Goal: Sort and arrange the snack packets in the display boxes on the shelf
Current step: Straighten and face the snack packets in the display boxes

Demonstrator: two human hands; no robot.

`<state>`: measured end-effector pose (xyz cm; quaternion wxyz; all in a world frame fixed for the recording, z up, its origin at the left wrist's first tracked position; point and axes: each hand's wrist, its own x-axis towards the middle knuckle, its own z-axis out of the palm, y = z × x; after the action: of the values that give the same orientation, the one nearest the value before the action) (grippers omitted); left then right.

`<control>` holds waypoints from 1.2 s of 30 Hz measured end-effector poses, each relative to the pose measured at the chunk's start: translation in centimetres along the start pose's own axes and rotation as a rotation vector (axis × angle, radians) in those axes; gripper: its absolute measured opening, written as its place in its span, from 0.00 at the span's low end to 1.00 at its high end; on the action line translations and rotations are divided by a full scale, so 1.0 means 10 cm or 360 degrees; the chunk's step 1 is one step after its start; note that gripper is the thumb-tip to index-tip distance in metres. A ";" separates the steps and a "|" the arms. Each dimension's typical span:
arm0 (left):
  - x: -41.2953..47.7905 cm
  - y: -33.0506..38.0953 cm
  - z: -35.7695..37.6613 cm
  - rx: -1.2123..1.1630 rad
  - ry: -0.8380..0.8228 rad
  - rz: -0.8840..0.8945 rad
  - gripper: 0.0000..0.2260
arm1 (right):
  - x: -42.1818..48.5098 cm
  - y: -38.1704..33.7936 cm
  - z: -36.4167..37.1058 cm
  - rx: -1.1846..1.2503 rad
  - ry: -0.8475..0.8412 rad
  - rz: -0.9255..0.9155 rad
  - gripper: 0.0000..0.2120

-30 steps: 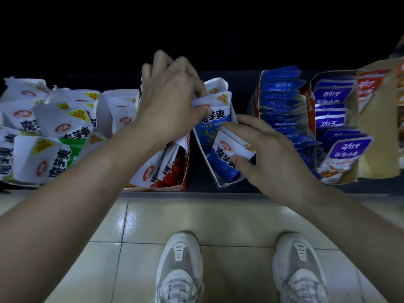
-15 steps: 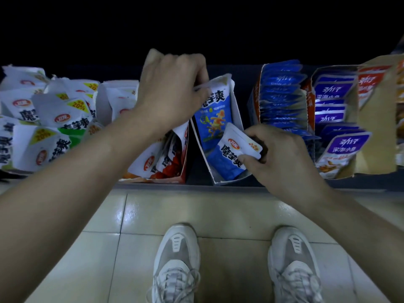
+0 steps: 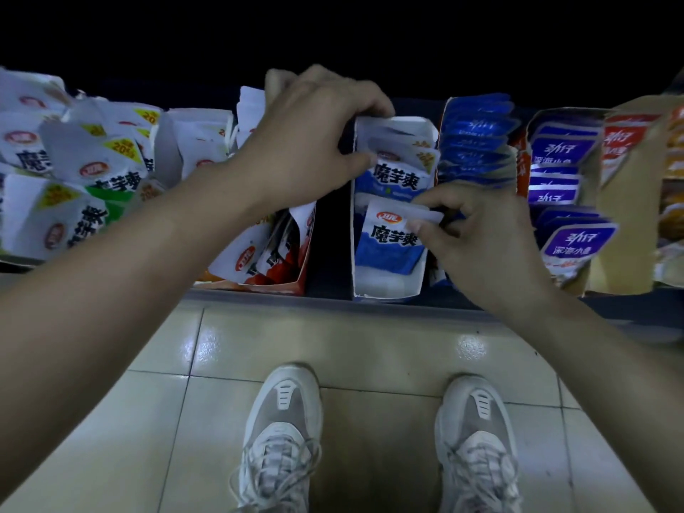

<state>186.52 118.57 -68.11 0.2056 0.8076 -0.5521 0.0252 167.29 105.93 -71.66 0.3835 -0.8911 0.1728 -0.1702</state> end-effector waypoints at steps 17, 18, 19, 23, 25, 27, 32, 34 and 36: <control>-0.43 0.12 0.15 0.0107 0.0079 -0.0095 0.09 | -0.08 0.01 -0.17 -0.0049 0.0142 0.0032 0.04; -0.42 0.12 0.17 0.0088 0.0098 -0.0129 0.09 | -0.10 0.00 -0.18 -0.0082 0.0190 0.0028 0.03; -0.42 0.12 0.18 0.0072 0.0120 -0.0152 0.09 | -0.13 -0.01 -0.19 -0.0091 0.0219 0.0036 0.02; -0.44 0.13 0.22 -0.0027 0.0185 -0.0189 0.10 | -0.22 -0.01 -0.20 0.0011 0.0274 0.0141 0.06; -0.45 0.13 0.21 -0.0062 0.0182 -0.0191 0.10 | -0.25 0.00 -0.22 0.0074 0.0251 0.0193 0.07; -0.45 0.14 0.21 -0.0080 0.0183 -0.0201 0.10 | -0.27 -0.02 -0.24 0.0139 0.0158 0.0221 0.15; -0.44 0.16 0.22 -0.0088 0.0200 -0.0191 0.09 | -0.29 -0.08 -0.23 0.0522 -0.0180 0.0291 0.14; -0.44 0.17 0.22 -0.0101 0.0197 -0.0189 0.09 | -0.30 -0.05 -0.21 0.0625 -0.0296 0.0284 0.19; -0.44 0.17 0.22 -0.0136 0.0193 -0.0195 0.09 | -0.29 -0.03 -0.19 0.0553 -0.0237 0.0204 0.17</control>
<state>182.87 121.14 -70.74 0.2741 0.8273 -0.4889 0.0378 163.99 106.23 -70.70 0.5532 -0.8089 0.1684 -0.1063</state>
